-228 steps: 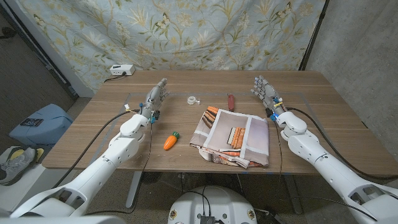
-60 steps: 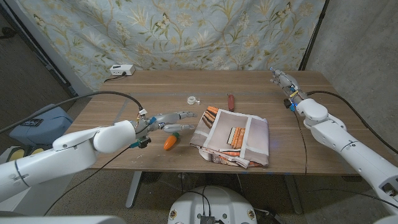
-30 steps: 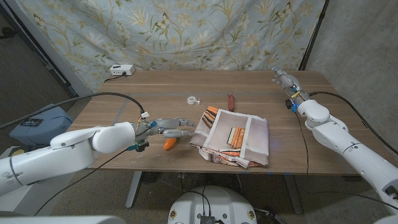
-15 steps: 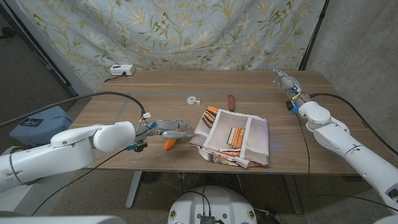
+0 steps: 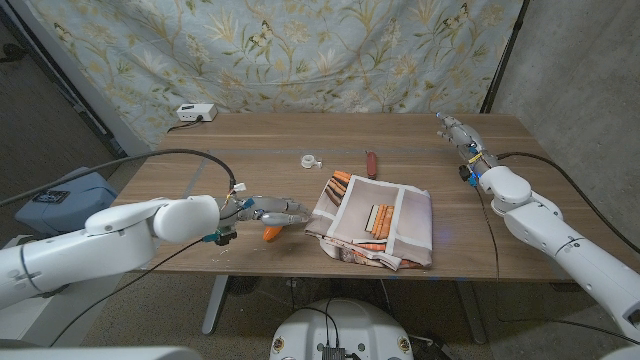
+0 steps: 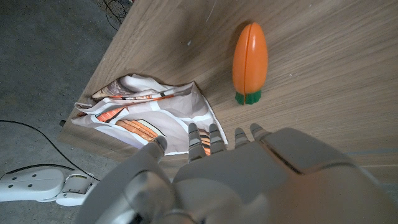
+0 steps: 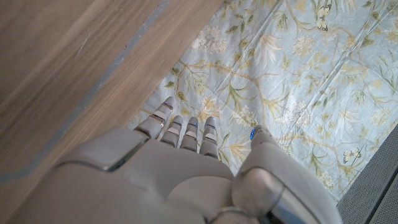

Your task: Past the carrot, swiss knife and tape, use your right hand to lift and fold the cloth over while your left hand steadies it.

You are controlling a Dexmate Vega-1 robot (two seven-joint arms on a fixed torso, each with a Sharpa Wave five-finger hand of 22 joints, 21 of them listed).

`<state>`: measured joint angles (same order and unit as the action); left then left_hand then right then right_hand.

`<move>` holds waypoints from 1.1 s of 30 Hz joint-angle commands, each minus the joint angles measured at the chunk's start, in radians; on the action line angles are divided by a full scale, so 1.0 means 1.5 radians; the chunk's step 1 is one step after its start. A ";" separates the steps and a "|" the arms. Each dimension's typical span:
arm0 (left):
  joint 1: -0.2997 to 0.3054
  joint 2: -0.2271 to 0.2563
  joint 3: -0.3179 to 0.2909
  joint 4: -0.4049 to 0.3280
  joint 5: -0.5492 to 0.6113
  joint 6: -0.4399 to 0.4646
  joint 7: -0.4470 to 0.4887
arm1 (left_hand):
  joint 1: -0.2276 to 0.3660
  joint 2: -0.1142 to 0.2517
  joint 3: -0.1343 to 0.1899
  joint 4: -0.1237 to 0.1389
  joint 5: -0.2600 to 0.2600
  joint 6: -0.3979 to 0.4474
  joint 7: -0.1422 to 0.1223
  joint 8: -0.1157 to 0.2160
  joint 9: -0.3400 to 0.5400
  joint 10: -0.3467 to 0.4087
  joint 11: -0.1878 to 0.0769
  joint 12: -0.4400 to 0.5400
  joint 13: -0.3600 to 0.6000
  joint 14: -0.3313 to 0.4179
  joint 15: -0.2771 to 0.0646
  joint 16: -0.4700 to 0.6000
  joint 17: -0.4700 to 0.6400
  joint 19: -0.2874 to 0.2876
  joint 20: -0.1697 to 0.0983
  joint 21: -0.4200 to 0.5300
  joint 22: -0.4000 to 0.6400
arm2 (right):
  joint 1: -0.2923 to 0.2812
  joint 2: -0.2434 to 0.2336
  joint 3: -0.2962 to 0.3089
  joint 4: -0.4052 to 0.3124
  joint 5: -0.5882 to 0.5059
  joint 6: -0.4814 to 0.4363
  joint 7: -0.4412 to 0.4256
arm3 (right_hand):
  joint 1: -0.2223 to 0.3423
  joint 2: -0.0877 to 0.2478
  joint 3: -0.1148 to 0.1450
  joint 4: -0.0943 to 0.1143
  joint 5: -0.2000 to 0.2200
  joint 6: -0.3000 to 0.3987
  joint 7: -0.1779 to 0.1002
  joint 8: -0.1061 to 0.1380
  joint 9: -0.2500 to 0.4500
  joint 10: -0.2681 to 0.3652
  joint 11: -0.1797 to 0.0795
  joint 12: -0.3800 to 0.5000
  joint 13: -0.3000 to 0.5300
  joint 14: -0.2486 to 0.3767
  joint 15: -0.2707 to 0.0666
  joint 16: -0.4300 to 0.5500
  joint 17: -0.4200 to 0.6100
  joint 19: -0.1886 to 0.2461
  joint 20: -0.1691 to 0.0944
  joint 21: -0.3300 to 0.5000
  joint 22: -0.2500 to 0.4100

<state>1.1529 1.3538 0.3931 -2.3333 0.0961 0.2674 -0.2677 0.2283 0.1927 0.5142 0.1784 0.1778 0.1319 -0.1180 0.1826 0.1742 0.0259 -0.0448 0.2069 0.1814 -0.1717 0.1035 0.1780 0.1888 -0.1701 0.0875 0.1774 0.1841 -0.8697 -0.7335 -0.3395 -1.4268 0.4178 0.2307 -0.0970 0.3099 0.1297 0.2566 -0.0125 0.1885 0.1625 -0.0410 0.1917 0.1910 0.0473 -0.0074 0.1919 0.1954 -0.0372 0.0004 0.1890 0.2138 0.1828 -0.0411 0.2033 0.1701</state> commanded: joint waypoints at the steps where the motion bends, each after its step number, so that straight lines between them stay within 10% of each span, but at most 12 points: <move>1: -0.023 -0.009 0.022 0.004 0.014 0.010 -0.034 | -0.013 0.000 0.001 0.008 0.001 -0.008 -0.002 -0.003 0.004 -0.011 0.001 -0.003 0.002 -0.034 0.002 0.005 0.002 -0.042 0.000 0.000 0.002 | -0.018 0.000 0.001 -0.012 -0.003 0.014 0.002 | -0.004 0.001 0.003 -0.004 0.000 -0.001 0.000 0.001 0.000 -0.002 0.003 0.000 -0.001 -0.008 -0.002 0.004 0.000 -0.001 -0.002 -0.002 0.001; 33: -0.082 -0.054 0.074 0.038 0.048 0.011 -0.109 | -0.070 0.006 0.019 0.016 0.006 -0.010 0.003 0.001 0.005 0.003 0.003 0.002 0.003 -0.024 0.002 0.014 0.005 -0.059 0.002 0.011 0.004 | -0.045 -0.006 -0.003 -0.069 -0.013 -0.007 -0.008 | -0.005 0.003 0.005 -0.008 0.000 -0.002 -0.001 0.001 0.000 -0.003 0.010 0.001 -0.001 -0.010 0.002 0.006 -0.002 -0.003 -0.001 -0.004 0.001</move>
<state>1.0511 1.2891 0.4813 -2.2920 0.1583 0.2773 -0.3983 0.1420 0.1997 0.5383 0.2015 0.1818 0.1142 -0.1141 0.1816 0.1794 0.0270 -0.0412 0.2041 0.1840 -0.1716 0.1035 0.1936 0.1934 -0.1699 0.0875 0.1897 0.1847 -0.9238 -0.7335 -0.3373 -1.4818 0.4090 0.2498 -0.0999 0.3064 0.1336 0.2608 -0.0166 0.1885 0.1625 -0.0411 0.1917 0.1910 0.0420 -0.0021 0.1918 0.1954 -0.0479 0.0004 0.1928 0.2091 0.1829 -0.0410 0.2001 0.1699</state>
